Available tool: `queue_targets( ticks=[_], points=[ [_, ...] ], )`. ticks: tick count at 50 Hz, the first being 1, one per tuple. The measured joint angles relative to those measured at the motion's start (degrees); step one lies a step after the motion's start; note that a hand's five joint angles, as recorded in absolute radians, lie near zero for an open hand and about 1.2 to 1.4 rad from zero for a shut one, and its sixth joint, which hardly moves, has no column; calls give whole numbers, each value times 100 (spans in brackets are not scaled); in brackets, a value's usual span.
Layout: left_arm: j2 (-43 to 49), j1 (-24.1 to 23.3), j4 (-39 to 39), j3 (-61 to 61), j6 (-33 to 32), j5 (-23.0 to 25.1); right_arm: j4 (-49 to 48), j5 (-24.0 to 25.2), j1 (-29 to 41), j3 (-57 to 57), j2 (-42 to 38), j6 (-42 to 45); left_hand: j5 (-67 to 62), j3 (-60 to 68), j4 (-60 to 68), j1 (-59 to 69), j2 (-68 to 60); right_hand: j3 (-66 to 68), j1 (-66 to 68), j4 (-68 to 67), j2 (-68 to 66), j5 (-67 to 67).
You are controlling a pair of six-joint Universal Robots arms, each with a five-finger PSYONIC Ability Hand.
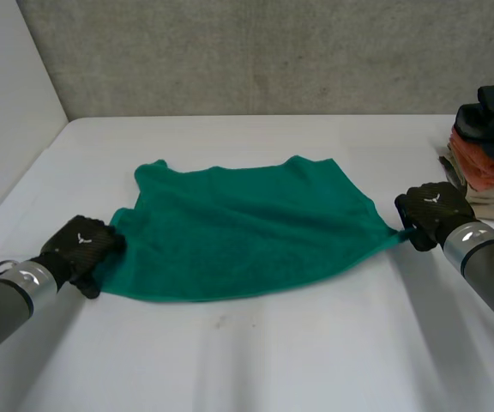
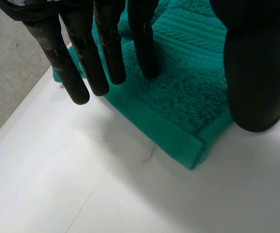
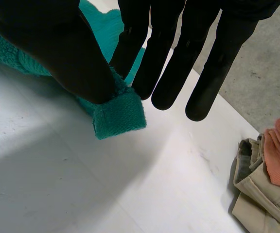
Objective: Fold the laundry.
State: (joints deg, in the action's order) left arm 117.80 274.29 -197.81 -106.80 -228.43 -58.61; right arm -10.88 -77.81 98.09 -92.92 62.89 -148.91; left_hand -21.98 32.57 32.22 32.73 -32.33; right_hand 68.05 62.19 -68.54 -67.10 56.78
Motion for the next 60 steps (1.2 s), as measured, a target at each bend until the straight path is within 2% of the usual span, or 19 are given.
queue_targets(
  ticks=[20,28,31,32,33,40,42,47,52,58,60],
  points=[
    [373,-329,-31,733,92,-64,-28,3,9,-60,-51,2,-81,486,537,477,-507,0,0,0,0,0],
    [461,-469,-21,1113,435,-173,-25,3,11,-67,-101,2,-1322,1314,1352,1375,-1374,0,0,0,0,0],
    [522,-516,-11,1241,532,-235,-23,3,10,-68,-101,2,-2552,2523,2587,2642,-2605,0,0,0,0,0],
    [540,-527,-8,1270,548,-247,-22,3,10,-68,-100,2,-2552,2523,2587,2642,-2605,0,0,0,0,0],
    [596,-550,2,1334,578,-273,-20,4,9,-69,-98,2,-3317,3293,3380,3242,-3349,0,0,0,0,0],
    [610,-592,168,1380,606,-430,63,8,-22,-35,-33,19,-3429,3550,3635,3242,-3599,0,0,0,0,0],
    [441,-597,298,1329,632,-501,147,5,-29,-10,19,61,-3429,3550,3635,3242,-3599,0,0,0,0,0],
    [-816,-553,939,1094,780,-693,960,-21,-39,147,630,593,-3429,3551,3637,3242,-3605,0,0,0,0,0],
    [-2588,-355,1694,817,858,-859,2489,-55,-58,458,1698,1556,-3429,3571,3638,3242,-3613,0,0,0,0,0],
    [-4134,39,2557,526,781,-944,3830,-57,-107,762,2469,2339,-3429,3571,3639,3243,-3618,0,0,0,0,33],
    [-4372,126,2763,442,733,-942,4089,-53,-114,822,2576,2508,-3429,3571,3639,3242,-3619,0,0,0,0,35]
  ],
)
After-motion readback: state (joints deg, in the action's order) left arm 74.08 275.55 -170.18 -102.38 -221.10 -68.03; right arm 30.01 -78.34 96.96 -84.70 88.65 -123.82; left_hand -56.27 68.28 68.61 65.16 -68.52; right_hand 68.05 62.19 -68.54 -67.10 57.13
